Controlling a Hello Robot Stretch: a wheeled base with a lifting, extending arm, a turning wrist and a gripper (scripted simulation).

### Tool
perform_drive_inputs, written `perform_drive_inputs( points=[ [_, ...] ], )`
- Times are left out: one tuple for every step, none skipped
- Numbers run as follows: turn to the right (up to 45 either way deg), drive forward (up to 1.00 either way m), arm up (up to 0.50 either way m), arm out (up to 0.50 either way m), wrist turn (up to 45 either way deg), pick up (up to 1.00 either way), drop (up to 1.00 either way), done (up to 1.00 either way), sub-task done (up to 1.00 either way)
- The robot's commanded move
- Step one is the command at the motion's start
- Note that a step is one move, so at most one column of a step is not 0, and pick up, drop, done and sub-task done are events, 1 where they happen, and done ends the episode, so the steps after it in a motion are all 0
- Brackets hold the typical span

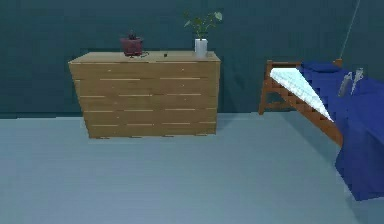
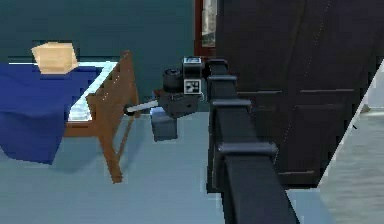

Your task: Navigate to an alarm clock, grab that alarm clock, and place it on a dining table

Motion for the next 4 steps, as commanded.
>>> perform_drive_inputs(
  points=[
    [-45.0,0.0,0.0,0.0,0.0,0.0,0.0,0.0,0.0],
    [0.0,0.5,0.0,0.0,0.0,0.0,0.0,0.0,0.0],
    [-45.0,0.0,0.0,0.0,0.0,0.0,0.0,0.0,0.0],
    [0.0,1.0,0.0,0.0,0.0,0.0,0.0,0.0,0.0]
  ],
)
